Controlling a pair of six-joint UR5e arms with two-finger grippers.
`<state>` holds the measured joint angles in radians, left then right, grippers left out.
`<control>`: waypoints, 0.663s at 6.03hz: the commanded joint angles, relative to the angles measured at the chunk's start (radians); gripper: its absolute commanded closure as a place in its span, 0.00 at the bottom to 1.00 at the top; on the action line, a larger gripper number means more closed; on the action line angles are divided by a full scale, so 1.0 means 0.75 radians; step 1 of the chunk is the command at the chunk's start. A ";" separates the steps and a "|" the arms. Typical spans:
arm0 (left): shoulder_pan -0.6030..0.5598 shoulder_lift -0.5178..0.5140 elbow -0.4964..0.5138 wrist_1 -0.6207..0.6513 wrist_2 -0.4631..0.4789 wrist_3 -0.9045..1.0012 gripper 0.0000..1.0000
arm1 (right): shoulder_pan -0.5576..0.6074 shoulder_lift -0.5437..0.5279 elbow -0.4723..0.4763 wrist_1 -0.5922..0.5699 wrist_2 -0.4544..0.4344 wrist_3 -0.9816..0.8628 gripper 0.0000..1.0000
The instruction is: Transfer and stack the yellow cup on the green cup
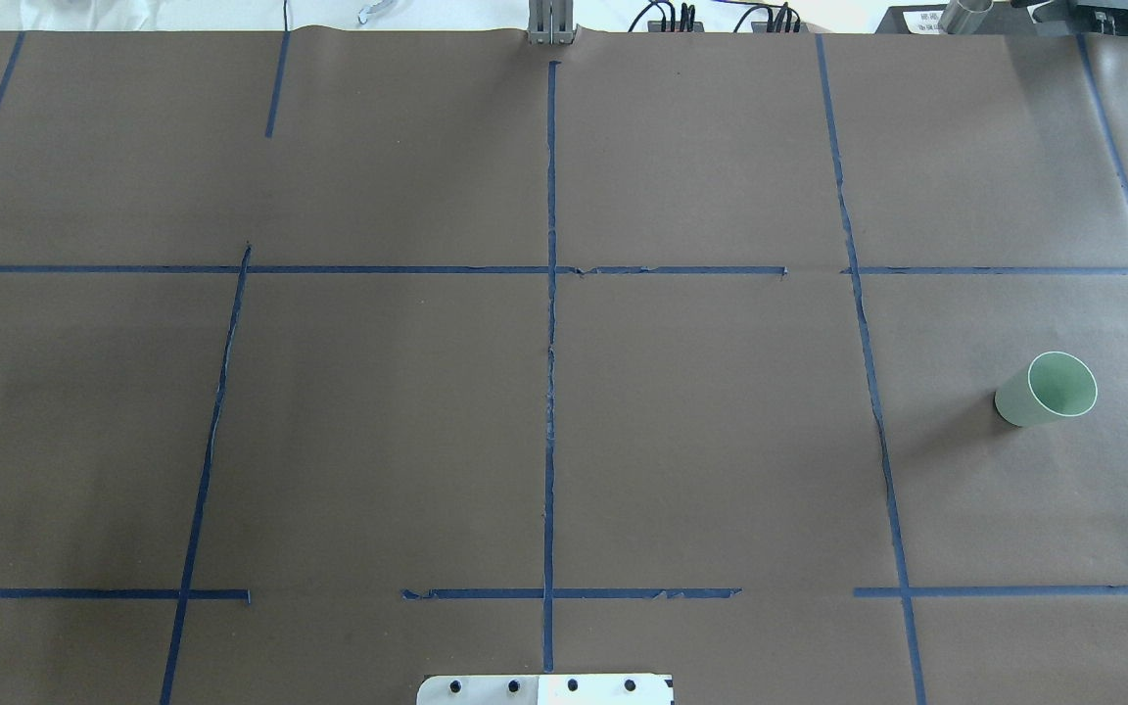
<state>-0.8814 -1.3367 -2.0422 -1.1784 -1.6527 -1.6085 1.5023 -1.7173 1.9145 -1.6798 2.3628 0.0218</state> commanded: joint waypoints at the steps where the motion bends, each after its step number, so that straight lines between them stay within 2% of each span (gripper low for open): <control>1: 0.123 0.036 -0.001 0.106 0.060 -0.418 0.00 | -0.015 -0.001 0.014 0.000 0.001 0.000 0.00; 3: 0.393 0.031 0.015 0.284 0.068 -0.866 0.00 | -0.021 -0.009 0.010 -0.004 -0.001 -0.003 0.00; 4: 0.432 0.015 0.015 0.319 0.052 -0.975 0.00 | -0.021 -0.015 0.010 -0.004 -0.001 -0.003 0.00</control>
<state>-0.6065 -1.3168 -2.0329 -0.9785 -1.6064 -2.2381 1.4874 -1.7245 1.9226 -1.6823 2.3627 0.0201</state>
